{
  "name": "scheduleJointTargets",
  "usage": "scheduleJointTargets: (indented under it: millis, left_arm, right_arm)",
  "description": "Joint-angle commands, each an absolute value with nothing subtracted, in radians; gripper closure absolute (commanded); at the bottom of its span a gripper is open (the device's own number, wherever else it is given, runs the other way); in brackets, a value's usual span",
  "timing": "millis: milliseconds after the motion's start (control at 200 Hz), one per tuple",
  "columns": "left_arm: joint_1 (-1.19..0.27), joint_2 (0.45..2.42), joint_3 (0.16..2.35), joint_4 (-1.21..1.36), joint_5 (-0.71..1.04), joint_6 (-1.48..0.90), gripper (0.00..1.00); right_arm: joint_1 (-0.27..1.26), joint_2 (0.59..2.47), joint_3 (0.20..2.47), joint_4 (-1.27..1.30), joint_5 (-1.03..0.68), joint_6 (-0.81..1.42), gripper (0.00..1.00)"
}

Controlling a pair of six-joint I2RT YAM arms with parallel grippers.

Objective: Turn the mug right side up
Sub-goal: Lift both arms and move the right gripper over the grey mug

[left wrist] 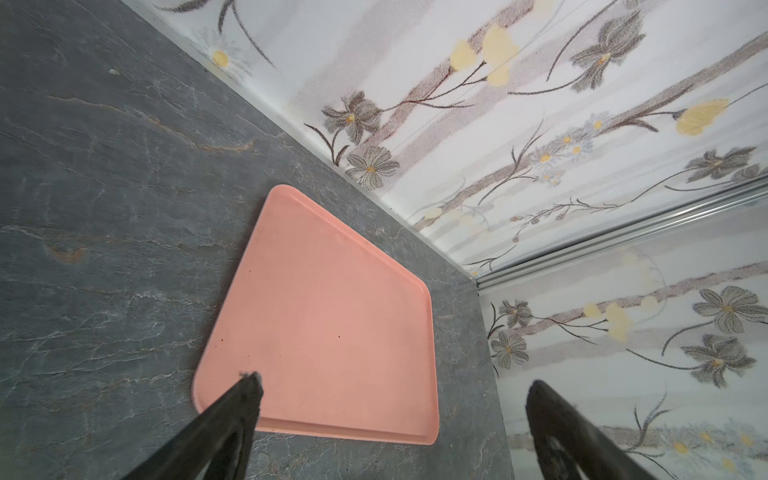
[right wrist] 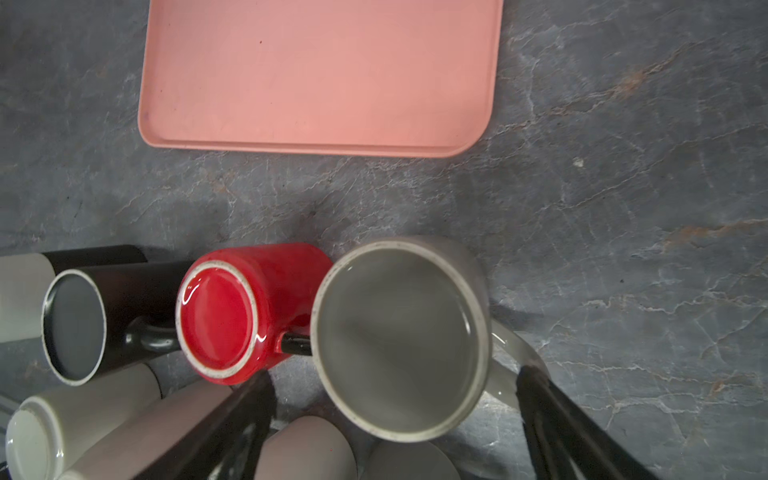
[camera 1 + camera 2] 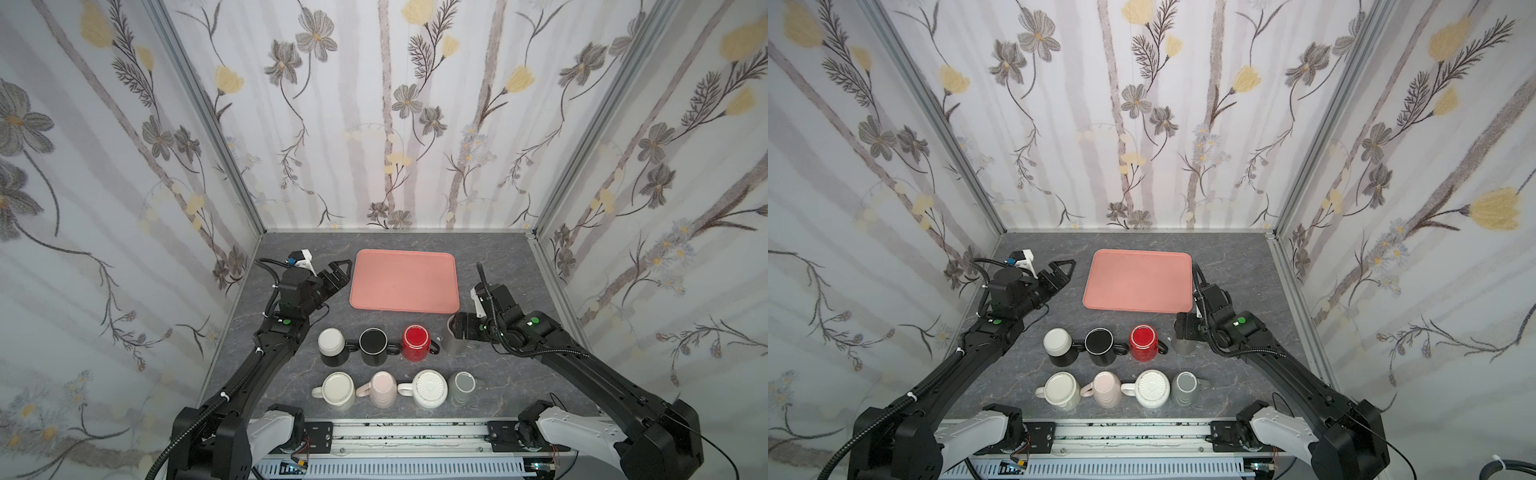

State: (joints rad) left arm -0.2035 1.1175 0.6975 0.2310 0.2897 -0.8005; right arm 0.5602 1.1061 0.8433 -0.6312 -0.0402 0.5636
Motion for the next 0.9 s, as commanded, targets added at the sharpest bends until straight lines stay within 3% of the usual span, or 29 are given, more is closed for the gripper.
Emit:
scheduleJointTargets:
  millis: [0,260,410,669,789,894]
  left_arm:
    - [-0.203,1.121,0.710,0.232,0.314,-0.783,0.00]
    - [-0.207,1.129,0.711,0.222,0.321,-0.778,0.00]
    - [-0.207,1.131,0.715,0.220,0.322,-0.775,0.00]
    - [-0.208,1.136,0.718,0.208,0.327,-0.762,0.00]
    - [-0.209,1.155,0.716,0.234,0.344,-0.773,0.00]
    - [-0.208,1.171,0.713,0.257,0.359,-0.789,0.00]
  right_arm:
    - [0.585,1.120,0.857,-0.650,-0.053,0.607,0.19]
    - [0.621,1.158,0.864,-0.589,-0.049,0.665,0.33]
    - [0.625,1.190,0.877,-0.538,-0.042,0.657,0.33]
    - [0.626,1.189,0.913,-0.675,0.042,0.512,0.34]
    - [0.635,1.172,0.865,-0.683,-0.016,0.503,0.22]
    - [0.677,1.172,0.848,-0.685,0.049,0.502,0.11]
